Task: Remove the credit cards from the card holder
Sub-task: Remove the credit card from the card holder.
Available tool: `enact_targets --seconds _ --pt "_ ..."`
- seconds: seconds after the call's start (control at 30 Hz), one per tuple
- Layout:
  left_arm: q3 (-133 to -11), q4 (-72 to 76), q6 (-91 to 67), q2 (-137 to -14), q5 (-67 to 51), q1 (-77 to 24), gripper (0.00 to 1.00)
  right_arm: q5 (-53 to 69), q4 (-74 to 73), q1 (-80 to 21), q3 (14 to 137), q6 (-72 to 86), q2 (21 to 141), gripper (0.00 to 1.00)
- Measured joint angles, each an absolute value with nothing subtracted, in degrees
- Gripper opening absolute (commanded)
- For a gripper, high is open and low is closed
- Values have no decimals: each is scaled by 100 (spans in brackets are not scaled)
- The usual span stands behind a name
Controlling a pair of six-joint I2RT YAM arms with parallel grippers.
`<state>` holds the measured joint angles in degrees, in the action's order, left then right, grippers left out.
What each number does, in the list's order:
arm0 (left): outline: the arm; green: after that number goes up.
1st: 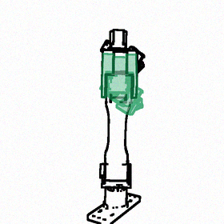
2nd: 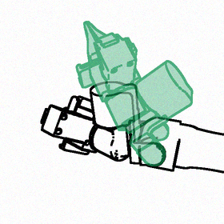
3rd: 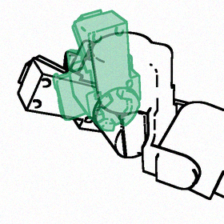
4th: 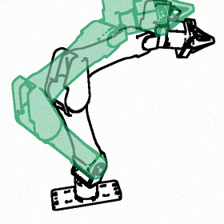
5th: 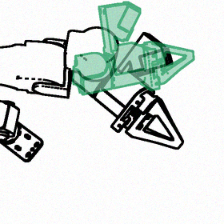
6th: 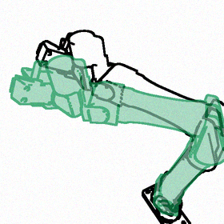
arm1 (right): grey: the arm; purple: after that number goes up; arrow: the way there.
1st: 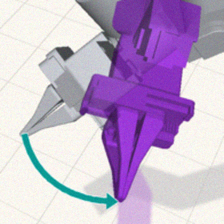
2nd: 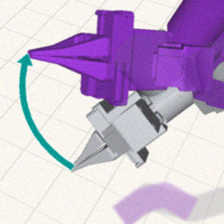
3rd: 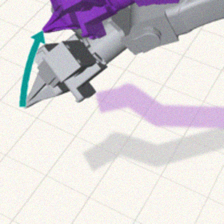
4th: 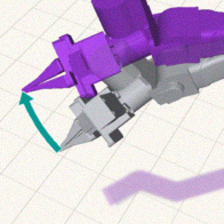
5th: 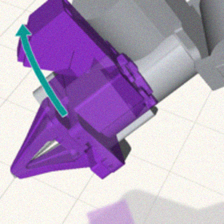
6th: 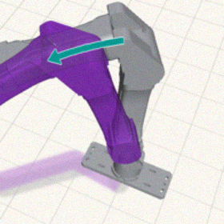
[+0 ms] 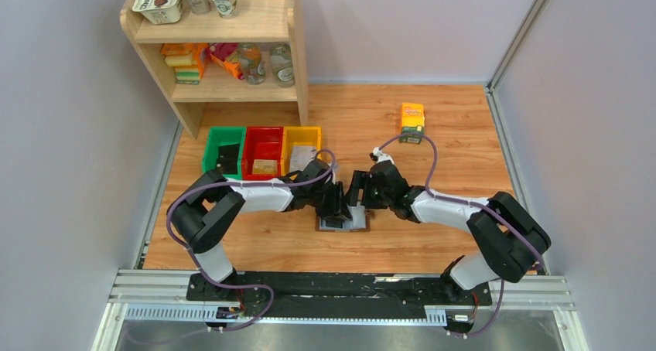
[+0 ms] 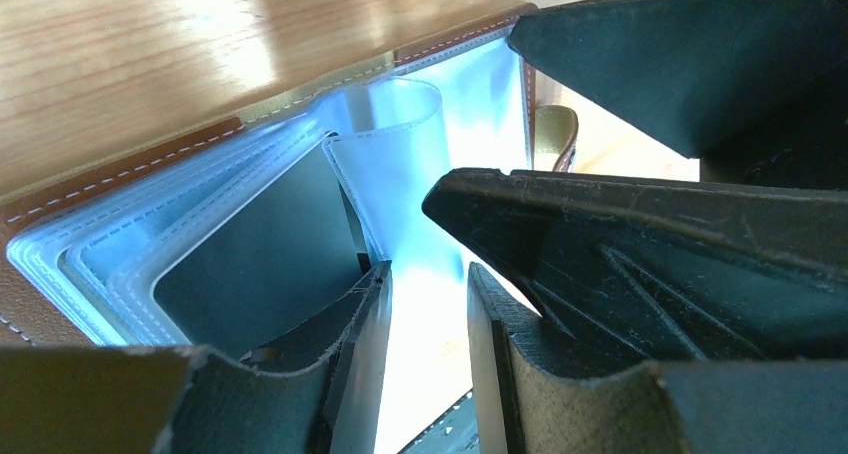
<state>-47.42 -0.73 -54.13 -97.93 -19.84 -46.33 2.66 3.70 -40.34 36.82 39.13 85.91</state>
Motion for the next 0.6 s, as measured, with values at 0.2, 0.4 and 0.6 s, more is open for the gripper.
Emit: enact_targets --seconds 0.2,0.4,0.6 --pt "-4744 183 -5406 -9837 -2078 -4764 43 -5 215 -4036 3417 3756 8062 82" --pt "-4974 362 -5341 -9837 -2145 -4805 43 -563 -12 -4064 3291 3590 7081 84" --pt "-5518 543 -5205 -10044 -2322 -4875 43 -1354 -333 -4075 3105 3382 5894 86"
